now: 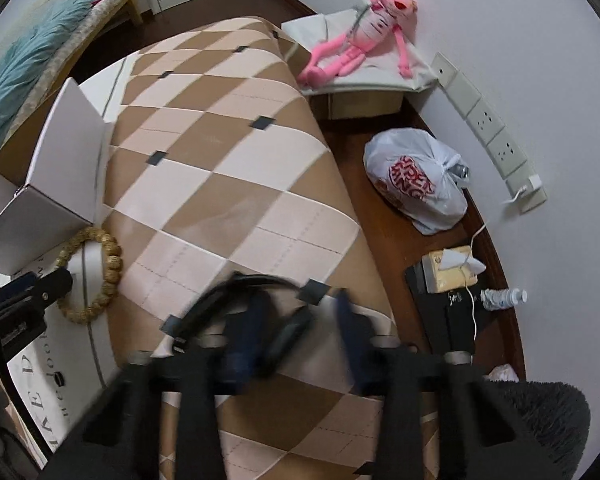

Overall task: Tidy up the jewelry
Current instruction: 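Grasp the wooden bead bracelet with the left tool while the right tool grasps the black watch, then carry the bead bracelet and watch into the white box and open both tools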

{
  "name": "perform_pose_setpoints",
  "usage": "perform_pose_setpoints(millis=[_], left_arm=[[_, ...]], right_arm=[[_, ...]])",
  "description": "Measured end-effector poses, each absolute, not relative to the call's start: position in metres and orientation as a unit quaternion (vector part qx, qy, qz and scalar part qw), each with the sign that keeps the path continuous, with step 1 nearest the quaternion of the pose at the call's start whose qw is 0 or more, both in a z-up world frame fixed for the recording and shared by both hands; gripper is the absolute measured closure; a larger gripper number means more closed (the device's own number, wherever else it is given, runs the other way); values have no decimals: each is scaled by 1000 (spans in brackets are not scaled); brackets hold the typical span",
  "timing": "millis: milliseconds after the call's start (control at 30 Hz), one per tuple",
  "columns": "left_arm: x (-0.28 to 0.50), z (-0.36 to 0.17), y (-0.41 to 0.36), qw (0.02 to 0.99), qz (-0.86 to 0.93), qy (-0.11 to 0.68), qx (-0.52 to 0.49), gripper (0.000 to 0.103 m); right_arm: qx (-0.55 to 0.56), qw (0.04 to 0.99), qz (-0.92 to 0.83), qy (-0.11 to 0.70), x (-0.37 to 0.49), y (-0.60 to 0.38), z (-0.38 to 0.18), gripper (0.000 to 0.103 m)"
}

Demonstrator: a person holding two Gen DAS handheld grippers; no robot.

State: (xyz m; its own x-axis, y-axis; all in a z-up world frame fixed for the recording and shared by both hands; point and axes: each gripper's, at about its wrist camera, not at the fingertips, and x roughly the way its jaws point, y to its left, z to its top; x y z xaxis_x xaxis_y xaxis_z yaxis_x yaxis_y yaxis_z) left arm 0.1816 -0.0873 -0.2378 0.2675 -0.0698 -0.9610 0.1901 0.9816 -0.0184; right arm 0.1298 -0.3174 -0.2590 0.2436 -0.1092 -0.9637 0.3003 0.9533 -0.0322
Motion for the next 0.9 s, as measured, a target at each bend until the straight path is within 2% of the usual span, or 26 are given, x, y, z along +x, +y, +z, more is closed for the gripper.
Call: perform_pose_setpoints(millis=[33, 67, 100, 267, 900], left_arm=[[182, -237, -87, 795, -86, 599, 51, 75], [183, -237, -88, 794, -90, 599, 50, 88], [183, -237, -87, 792, -96, 601, 46, 96], [179, -232, -79, 798, -100, 592, 47, 96], [144, -161, -50, 838, -111, 533, 27, 97]], right_arm=[[78, 785, -129, 601, 131, -316, -259, 81], [75, 786, -129, 600, 132, -313, -259, 82], [75, 787, -127, 599, 132, -311, -258, 82], [83, 794, -110, 592, 131, -301, -253, 89], [99, 826, -49, 552, 126, -265, -196, 89]])
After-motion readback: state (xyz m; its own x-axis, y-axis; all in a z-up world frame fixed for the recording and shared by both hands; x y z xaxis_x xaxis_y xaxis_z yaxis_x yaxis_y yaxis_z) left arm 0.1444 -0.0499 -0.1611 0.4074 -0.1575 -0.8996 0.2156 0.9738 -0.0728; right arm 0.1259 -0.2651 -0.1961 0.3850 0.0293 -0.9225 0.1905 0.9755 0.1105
